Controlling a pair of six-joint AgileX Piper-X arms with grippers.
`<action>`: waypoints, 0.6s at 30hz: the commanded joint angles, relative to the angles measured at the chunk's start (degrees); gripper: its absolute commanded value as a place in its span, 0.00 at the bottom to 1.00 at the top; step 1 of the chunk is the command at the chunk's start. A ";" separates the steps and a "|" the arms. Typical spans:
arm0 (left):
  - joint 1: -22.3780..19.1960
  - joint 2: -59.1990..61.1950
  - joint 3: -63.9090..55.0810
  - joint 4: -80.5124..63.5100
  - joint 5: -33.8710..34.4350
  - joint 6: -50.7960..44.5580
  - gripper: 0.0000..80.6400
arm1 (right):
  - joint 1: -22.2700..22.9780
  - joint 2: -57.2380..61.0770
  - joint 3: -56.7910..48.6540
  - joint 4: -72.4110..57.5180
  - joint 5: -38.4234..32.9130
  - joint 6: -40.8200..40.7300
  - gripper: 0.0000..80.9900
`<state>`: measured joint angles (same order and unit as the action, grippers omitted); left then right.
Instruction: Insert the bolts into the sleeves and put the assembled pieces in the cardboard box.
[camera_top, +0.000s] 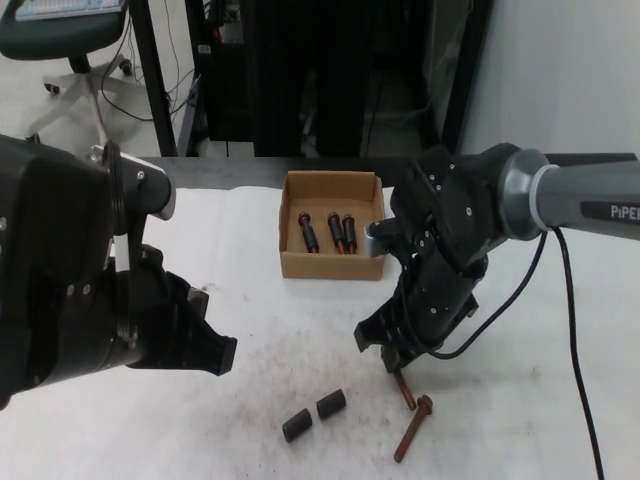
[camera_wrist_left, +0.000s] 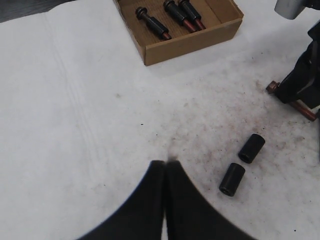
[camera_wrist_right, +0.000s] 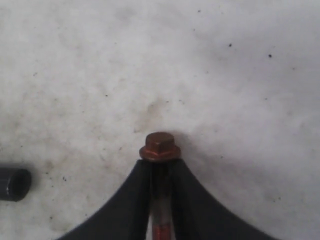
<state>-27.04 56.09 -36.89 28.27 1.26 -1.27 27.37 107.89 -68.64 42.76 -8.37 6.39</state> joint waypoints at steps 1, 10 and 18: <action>0.17 -0.27 -0.14 -0.15 -0.73 -0.47 0.00 | 0.02 -0.02 -0.33 0.04 -0.29 -0.41 0.33; 0.17 -0.27 -0.14 -0.15 -0.73 -0.47 0.00 | 0.02 -0.02 -0.33 -0.07 0.24 -1.34 0.29; 0.17 -0.27 -0.14 -0.15 -0.73 -0.47 0.00 | 0.02 -0.02 -0.33 -2.01 1.15 -1.75 0.29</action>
<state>-27.04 56.09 -36.89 28.27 1.26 -1.27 27.37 108.02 -68.64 41.86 -7.31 5.08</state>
